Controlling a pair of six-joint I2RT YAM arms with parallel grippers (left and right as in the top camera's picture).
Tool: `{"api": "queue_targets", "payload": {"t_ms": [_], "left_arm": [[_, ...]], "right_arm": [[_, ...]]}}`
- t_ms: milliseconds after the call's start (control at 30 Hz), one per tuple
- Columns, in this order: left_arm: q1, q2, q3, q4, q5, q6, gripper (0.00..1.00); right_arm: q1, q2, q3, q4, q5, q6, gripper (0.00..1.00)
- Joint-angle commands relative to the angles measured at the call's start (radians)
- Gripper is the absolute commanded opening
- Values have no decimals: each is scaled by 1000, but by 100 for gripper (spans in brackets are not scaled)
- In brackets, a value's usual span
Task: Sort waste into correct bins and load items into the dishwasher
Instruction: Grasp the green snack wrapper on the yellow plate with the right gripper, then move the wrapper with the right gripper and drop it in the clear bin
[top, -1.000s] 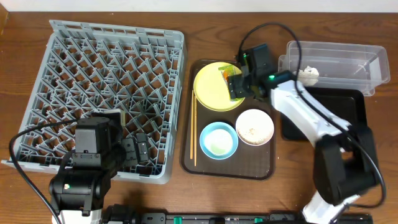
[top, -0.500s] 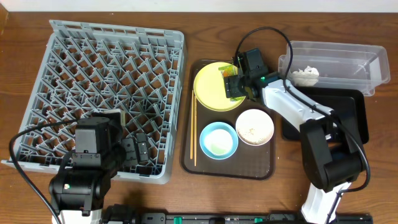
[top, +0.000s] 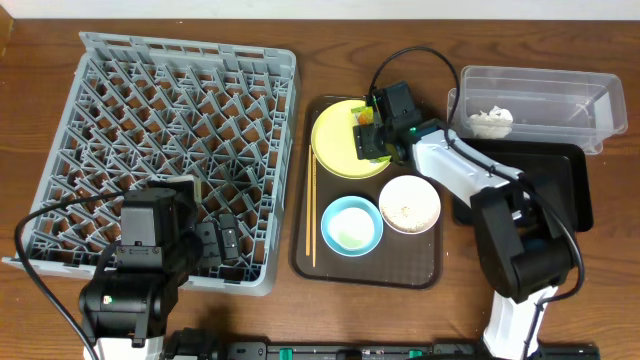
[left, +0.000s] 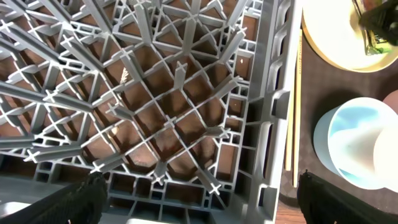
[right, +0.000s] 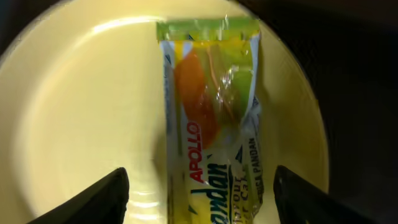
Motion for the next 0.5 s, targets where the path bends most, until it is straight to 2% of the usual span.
{"api": "queue_targets", "payload": {"t_ms": [0, 100, 167, 267, 300, 467], "left_arm": [[-4, -2, 21, -3, 6, -5, 98], [-4, -2, 21, -3, 6, -5, 98], [-4, -2, 21, -3, 6, -5, 98], [-4, -2, 21, -3, 6, -5, 98], [-4, -2, 21, -3, 6, -5, 98], [-4, -2, 21, -3, 6, -5, 98]], "right_arm": [[18, 44, -4, -3, 2, 24, 69], [19, 45, -4, 2, 2, 51, 57], [19, 44, -3, 9, 1, 53, 40], [19, 40, -1, 8, 1, 53, 9], [18, 36, -1, 4, 2, 53, 3], [4, -35, 2, -12, 2, 61, 1]]}}
